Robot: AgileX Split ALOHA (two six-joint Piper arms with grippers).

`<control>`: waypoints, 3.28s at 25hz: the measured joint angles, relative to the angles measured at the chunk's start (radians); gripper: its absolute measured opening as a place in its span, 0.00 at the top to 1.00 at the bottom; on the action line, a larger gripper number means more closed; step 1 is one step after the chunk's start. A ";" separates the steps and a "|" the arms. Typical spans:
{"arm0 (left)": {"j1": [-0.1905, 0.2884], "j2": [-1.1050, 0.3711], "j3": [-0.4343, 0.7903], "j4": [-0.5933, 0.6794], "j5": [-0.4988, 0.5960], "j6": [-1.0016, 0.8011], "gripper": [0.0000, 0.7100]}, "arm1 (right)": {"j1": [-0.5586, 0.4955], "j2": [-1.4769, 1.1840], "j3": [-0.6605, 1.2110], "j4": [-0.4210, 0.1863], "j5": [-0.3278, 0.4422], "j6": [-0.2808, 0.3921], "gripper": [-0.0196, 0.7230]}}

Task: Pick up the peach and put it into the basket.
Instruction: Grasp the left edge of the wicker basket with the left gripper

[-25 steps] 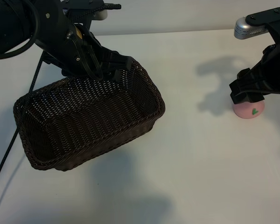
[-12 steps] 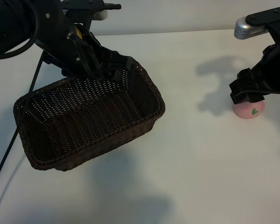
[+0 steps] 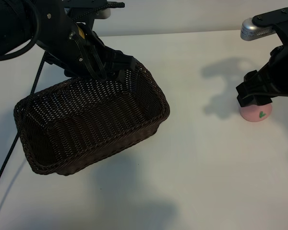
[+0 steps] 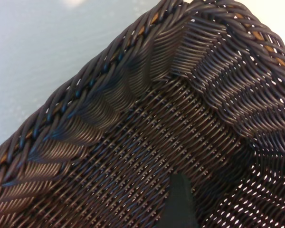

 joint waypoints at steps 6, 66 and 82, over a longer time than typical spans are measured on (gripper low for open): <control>0.000 0.000 0.000 0.000 -0.005 -0.012 0.17 | 0.000 0.000 0.000 0.000 0.000 0.000 0.17; 0.375 -0.155 0.529 0.079 -0.145 -0.329 0.17 | 0.000 0.000 0.000 -0.004 0.008 -0.002 0.17; 0.375 -0.022 0.529 0.024 -0.218 -0.240 0.17 | 0.000 0.000 0.000 -0.004 0.008 -0.004 0.17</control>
